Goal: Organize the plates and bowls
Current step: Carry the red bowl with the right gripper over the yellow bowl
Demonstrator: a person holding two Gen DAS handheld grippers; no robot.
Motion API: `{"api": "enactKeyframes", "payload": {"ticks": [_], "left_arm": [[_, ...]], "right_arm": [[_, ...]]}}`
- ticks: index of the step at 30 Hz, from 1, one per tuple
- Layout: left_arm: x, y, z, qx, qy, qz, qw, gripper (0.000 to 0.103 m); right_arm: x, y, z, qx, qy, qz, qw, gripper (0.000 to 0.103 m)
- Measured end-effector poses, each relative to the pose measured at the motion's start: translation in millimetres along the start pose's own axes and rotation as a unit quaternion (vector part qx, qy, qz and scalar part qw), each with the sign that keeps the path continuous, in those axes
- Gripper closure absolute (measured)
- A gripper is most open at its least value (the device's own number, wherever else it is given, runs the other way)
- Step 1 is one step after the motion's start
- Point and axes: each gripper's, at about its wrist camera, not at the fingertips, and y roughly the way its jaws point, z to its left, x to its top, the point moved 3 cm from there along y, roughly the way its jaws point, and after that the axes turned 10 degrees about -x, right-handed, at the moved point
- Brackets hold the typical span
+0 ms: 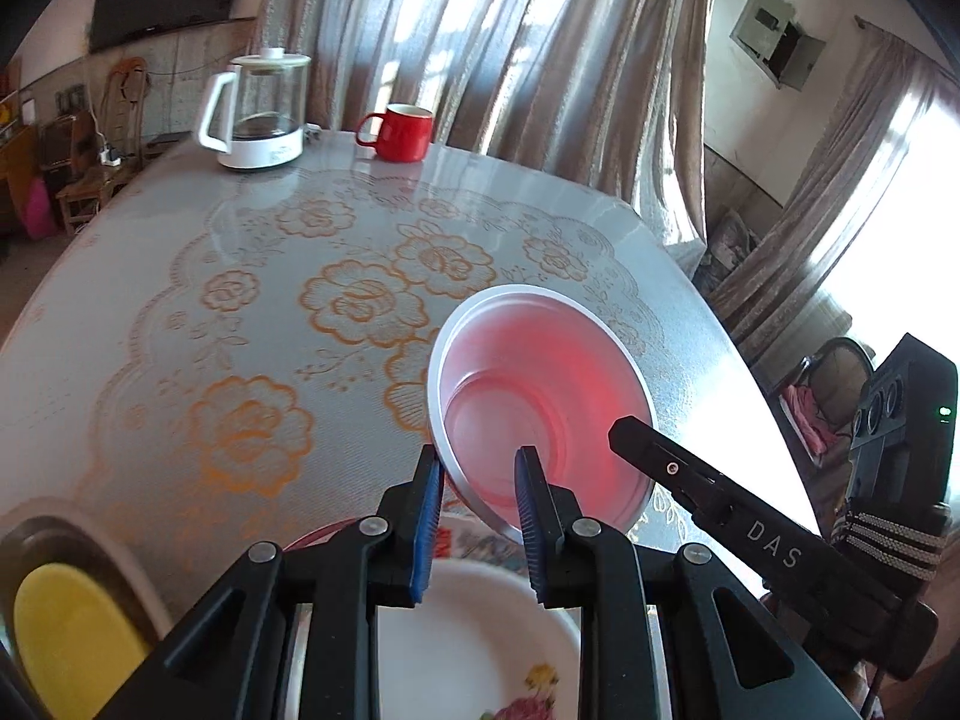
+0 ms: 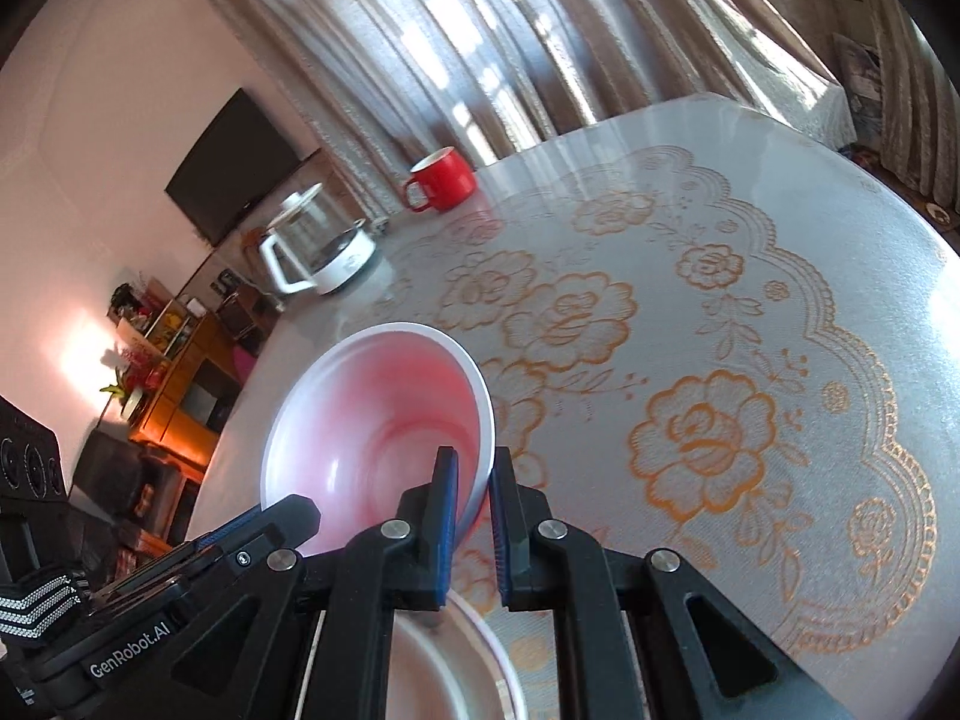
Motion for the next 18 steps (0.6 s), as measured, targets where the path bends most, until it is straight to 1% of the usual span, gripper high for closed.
{"api": "enactKeyframes", "payload": {"ticks": [4, 11, 18], "left_arm": [[-9.6, -26.8, 12.5, 0.011, -0.003, -0.012, 0.9999, 0.079], [-31.4, -66.2, 42.4, 0.021, -0.024, -0.030, 0.9990, 0.079], [-51.4, -104.7, 77.4, 0.034, -0.050, -0.051, 0.9969, 0.079]], "right_arm": [[-12.5, -8.3, 25.5, 0.017, -0.018, 0.002, 1.000, 0.094], [-34.3, -12.0, 66.2, 0.040, -0.053, 0.013, 0.998, 0.094], [-58.9, -10.8, 109.5, 0.067, -0.090, 0.031, 0.993, 0.094]]}}
